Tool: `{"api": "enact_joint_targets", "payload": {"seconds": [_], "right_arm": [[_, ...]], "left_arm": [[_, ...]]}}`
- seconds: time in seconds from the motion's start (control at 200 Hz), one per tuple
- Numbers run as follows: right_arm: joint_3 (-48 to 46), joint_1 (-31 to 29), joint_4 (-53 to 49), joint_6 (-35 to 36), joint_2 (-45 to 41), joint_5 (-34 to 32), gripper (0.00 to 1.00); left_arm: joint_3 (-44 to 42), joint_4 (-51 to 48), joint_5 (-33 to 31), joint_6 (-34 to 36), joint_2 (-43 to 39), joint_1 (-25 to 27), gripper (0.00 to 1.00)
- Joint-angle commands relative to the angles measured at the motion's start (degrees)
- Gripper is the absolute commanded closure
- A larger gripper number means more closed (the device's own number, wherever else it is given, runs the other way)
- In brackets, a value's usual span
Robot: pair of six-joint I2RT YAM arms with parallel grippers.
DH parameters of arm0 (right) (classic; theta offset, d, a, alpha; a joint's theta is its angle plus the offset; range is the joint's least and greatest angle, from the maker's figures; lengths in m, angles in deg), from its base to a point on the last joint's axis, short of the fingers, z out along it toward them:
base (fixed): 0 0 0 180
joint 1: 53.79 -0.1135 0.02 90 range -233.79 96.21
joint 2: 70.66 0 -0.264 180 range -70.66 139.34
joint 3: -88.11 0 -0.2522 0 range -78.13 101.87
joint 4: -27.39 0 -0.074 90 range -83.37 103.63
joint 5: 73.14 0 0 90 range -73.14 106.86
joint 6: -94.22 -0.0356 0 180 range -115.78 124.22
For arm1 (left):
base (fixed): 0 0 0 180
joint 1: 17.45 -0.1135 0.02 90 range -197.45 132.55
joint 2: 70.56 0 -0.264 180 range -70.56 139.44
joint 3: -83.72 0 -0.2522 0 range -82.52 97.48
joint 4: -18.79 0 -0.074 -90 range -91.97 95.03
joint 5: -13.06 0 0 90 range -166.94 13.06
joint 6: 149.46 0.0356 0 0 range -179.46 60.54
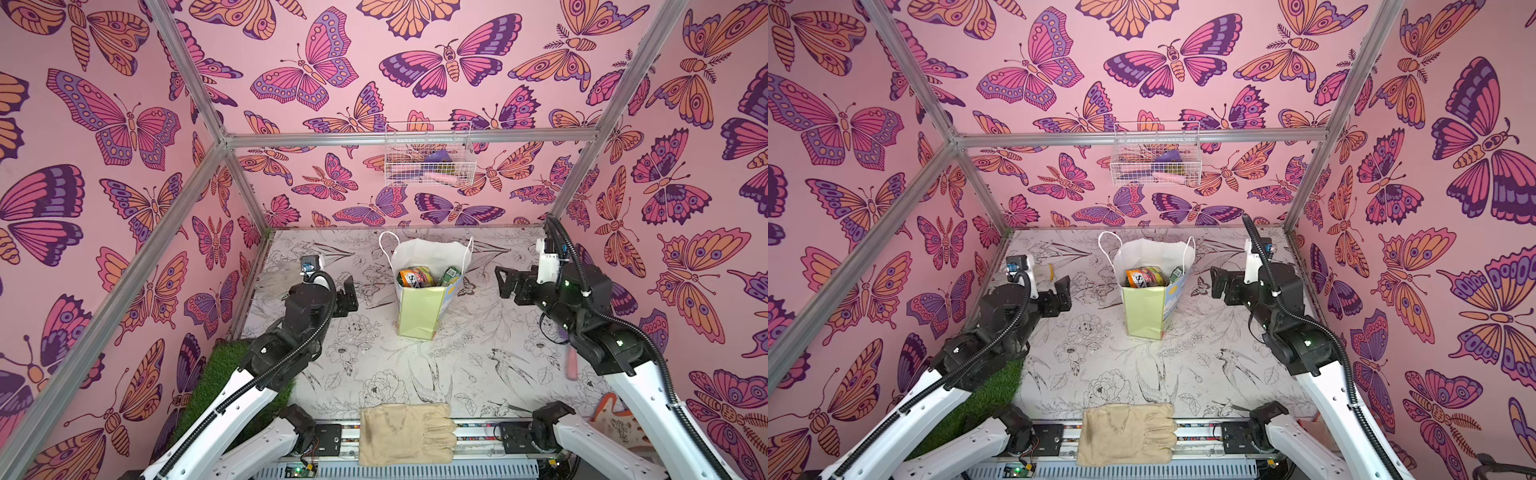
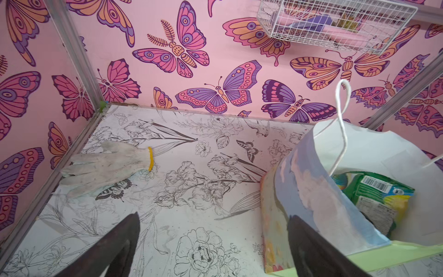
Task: Place the snacks into the paper bag
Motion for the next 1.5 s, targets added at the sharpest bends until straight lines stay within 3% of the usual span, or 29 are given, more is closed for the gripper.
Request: {"api": "enact_joint_targets", "payload": {"seconds": [0.0,0.411,1.021,1.252,1.497], "right_arm": [[-1.7,0.2,1.8,1.5,-1.3,-3.2,0.0],[-16.9,0.2,10.6,3.9,-10.3,-6.6,0.0],[-27.1,0.3,9.9,8.9,-15.9,-15.8,0.0],[-31.7,0.3,11.5,10.4,-18.6,-18.5,0.0],[-36.1,0.3,14.6,8.6,-21.7,-20.9,0.0]], "left_arm": [[-2.0,1.4,-3.5,2.4,-1.6,0.0,0.03],[-9.1,4.6,-9.8,6.3,-4.9,0.0,0.03],[-19.2,11.4,-14.9,11.1,-8.9,0.0,0.01],[-24.1,13.7,-23.8,11.4,-9.8,0.0,0.01],[-29.9,17.3,-24.2,13.5,-11.0,-0.6,0.0]]}}
